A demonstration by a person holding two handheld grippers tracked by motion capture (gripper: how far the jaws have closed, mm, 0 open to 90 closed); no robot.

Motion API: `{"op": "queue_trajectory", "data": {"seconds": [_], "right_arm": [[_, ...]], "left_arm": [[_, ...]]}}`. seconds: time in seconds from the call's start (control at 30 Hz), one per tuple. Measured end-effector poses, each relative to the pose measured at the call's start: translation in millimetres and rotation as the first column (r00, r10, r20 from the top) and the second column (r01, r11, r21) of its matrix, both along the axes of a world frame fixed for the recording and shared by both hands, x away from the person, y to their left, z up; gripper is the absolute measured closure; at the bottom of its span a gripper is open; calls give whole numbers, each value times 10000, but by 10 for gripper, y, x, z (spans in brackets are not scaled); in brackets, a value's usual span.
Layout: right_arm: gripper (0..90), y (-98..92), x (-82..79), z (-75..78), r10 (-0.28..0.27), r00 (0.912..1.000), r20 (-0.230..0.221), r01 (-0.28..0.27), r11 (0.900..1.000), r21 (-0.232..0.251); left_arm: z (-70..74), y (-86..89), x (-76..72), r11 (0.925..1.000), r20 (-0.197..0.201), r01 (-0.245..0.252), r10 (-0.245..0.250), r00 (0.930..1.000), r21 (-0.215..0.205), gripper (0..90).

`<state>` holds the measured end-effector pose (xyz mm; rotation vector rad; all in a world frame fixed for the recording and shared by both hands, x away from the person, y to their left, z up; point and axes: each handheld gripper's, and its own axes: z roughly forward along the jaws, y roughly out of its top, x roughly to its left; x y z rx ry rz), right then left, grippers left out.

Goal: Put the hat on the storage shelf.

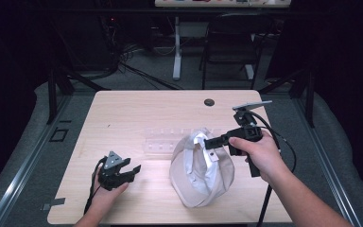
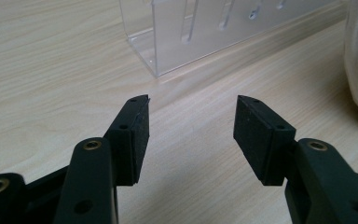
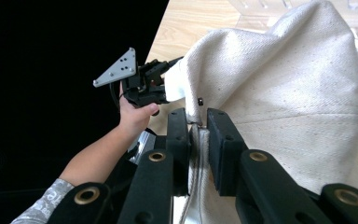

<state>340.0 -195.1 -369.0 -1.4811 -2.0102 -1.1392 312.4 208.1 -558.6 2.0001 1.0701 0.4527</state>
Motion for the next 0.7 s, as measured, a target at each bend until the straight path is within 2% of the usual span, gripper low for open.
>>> {"op": "queue_trajectory", "data": {"seconds": [0.3, 0.7], "right_arm": [[817, -81, 17, 54, -269, 9996, 93, 270, 9996, -114], [826, -77, 24, 66, -240, 9997, 71, 240, 9997, -49]], "left_arm": [[-6, -15, 0, 10000, -3, 32, -32, 10000, 1, 463], [-4, -17, -5, 10000, -10, 25, -25, 10000, 18, 463]]}}
